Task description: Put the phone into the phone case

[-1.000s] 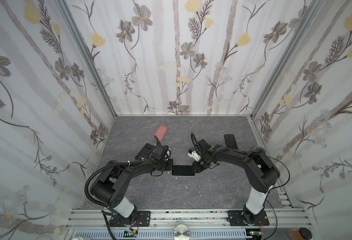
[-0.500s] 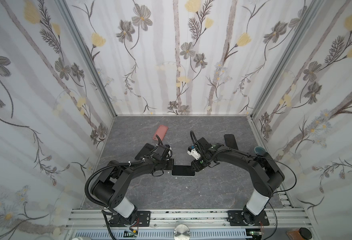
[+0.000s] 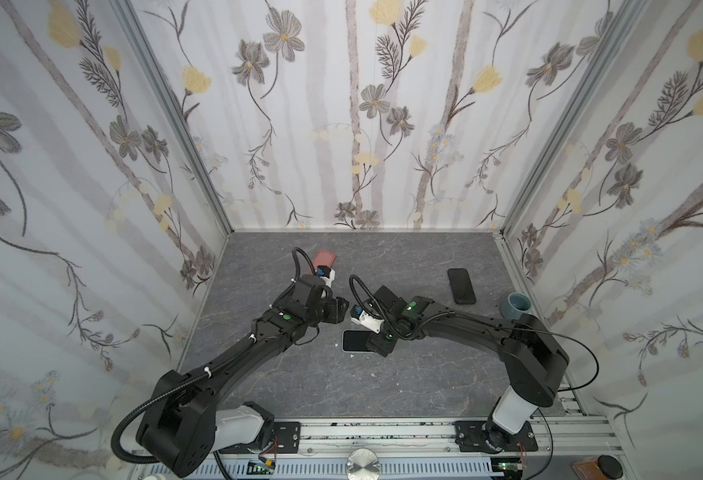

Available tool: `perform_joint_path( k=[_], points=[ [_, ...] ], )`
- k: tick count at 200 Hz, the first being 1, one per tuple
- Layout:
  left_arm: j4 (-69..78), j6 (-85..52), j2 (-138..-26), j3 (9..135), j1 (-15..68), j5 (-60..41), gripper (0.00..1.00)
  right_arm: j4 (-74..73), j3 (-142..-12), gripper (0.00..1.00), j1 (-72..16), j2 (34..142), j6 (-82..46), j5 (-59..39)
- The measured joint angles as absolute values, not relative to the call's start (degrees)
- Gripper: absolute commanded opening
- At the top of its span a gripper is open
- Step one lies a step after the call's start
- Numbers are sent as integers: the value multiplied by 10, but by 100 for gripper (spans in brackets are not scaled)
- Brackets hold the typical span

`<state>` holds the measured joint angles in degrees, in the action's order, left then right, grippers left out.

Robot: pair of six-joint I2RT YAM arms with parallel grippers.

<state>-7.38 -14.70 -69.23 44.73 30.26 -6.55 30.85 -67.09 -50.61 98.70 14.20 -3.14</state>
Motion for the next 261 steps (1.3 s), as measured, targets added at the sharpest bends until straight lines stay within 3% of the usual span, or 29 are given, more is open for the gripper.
perform_joint_path(
  k=[39, 104, 113, 174, 261],
  points=[
    [-63, -75, -581, 388, 298, 11, 99, 294, -679, 81, -510, 1008, 190, -28],
    [-33, -10, -514, 301, 294, 109, 100, 297, -705, 89, -510, 1060, 207, -41],
    [-25, -2, -518, 301, 292, 116, 100, 298, -707, 100, -510, 1064, 207, -41],
    [-18, 10, -550, 308, 288, 122, 100, 318, -742, 99, -513, 1095, 221, -39],
    [-17, 13, -548, 308, 286, 122, 100, 340, -761, 89, -514, 1131, 230, -18]
  ],
)
